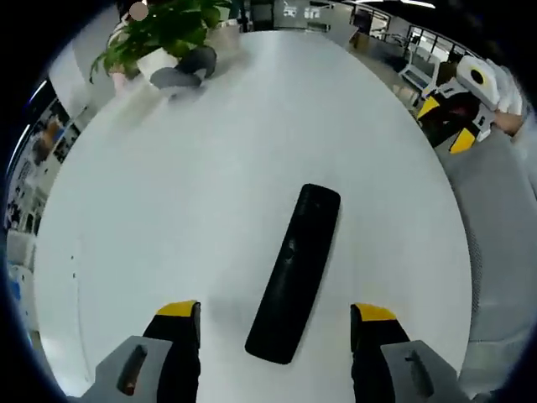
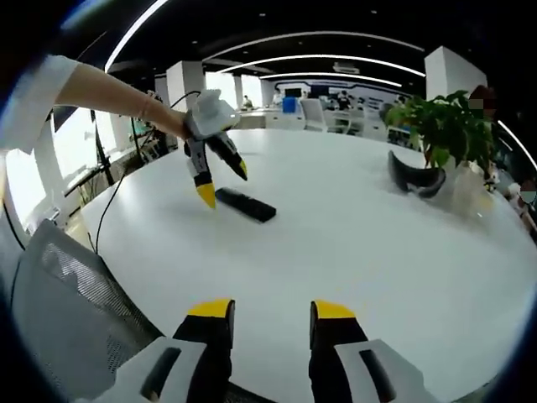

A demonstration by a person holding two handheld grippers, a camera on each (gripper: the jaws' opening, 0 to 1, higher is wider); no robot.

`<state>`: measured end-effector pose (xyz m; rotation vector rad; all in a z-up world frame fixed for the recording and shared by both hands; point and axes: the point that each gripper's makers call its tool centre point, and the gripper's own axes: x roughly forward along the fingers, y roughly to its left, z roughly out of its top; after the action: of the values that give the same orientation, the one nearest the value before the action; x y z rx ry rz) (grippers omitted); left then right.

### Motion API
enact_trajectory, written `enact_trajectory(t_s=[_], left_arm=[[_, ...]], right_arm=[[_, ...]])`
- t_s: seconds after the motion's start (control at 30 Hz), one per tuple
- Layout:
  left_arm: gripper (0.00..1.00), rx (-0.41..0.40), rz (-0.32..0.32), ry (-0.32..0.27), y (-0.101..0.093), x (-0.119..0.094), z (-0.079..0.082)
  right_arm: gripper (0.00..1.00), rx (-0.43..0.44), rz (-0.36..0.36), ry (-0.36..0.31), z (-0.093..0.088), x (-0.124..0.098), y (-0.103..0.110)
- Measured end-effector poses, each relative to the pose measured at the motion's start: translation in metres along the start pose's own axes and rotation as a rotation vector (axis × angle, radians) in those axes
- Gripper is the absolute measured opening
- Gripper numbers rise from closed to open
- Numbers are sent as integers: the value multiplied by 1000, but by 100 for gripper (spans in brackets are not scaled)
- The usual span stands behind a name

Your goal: Press the specified remote control buttons in sequence, fully releasing each button before pressing the next.

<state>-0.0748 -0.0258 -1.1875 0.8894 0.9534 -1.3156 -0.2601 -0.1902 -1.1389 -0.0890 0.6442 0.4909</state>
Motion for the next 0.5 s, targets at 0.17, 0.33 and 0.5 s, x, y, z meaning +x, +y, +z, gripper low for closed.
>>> enact_trajectory(t_s=[0.17,0.33,0.5], left_arm=[[66,75,-36,87,-4,9,-3],[60,56,-29,92,0,9,-4],[36,111,-37,111,-4,5,-6]], right_arm=[[30,25,7,-15,2,-1,0],[28,30,44,-17,3,1,7],[27,33,61,-21,4,2,10]])
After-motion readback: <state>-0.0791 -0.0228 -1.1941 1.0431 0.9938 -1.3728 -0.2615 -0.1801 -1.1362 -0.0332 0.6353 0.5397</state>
